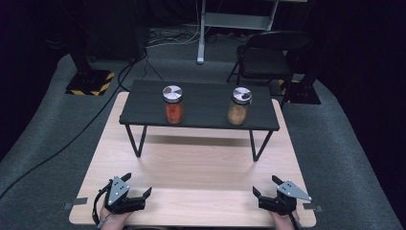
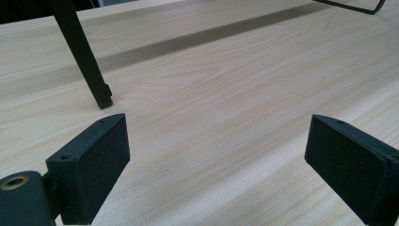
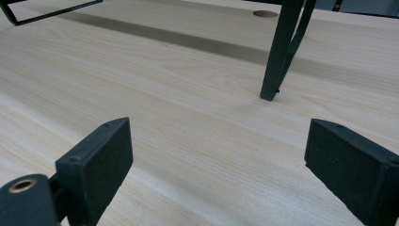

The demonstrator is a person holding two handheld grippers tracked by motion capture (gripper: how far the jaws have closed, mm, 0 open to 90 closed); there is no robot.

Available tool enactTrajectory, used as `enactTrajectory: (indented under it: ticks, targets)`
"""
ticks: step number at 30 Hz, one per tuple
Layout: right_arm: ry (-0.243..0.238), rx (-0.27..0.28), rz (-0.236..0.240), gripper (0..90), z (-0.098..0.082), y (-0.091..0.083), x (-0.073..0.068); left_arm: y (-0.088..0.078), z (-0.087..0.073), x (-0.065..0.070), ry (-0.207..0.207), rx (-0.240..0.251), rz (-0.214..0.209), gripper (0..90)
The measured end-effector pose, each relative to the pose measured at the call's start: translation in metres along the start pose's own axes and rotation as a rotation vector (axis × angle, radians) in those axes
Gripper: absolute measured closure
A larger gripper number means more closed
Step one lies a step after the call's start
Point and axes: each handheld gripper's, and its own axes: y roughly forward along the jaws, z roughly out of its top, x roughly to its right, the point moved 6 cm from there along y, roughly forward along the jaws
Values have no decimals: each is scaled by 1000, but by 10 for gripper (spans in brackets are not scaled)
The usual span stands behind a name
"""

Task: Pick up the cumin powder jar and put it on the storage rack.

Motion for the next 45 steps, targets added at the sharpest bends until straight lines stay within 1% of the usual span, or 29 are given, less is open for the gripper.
enactTrajectory:
  ticks: [45]
  targets:
    - [3, -10, 16, 69, 1, 0, 0, 0, 0, 0, 0, -1, -4, 70]
